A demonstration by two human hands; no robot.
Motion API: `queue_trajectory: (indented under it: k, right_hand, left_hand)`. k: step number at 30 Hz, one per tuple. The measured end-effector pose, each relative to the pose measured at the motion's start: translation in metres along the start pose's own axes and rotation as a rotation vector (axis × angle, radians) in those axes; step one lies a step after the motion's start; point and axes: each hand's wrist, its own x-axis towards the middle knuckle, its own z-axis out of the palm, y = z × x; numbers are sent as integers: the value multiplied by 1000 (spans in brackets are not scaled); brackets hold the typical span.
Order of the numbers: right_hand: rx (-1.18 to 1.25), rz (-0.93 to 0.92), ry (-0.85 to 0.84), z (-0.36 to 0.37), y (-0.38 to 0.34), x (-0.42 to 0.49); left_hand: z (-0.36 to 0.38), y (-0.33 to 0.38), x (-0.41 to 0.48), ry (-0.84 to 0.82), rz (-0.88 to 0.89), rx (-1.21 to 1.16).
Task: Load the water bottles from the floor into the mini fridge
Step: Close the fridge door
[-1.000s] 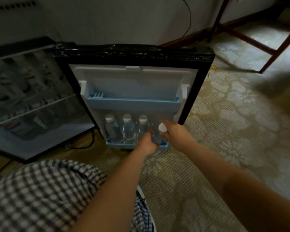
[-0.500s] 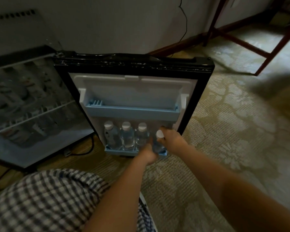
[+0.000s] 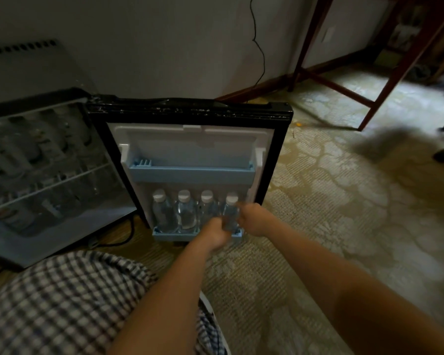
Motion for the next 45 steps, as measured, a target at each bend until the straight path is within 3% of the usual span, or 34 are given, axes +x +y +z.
queue_trajectory:
  k: [10, 19, 29, 39, 45]
  right_hand:
    - [-135, -120, -84, -40, -33, -33]
    - [-106, -393, 12, -115, -136, -50]
    - [-5, -652, 105, -174, -259, -46]
    - [-10, -774, 447, -197, -382, 61]
    - [-1, -755, 453, -213, -422, 139]
  left_hand:
    - [-51, 9, -31, -50, 33, 291]
    - [-168, 44, -112, 217, 93, 367]
    - [-284, 22, -195, 444, 72, 451]
    - [-410, -12, -137, 559, 90, 449]
    - [-474, -25, -73, 573, 101, 433]
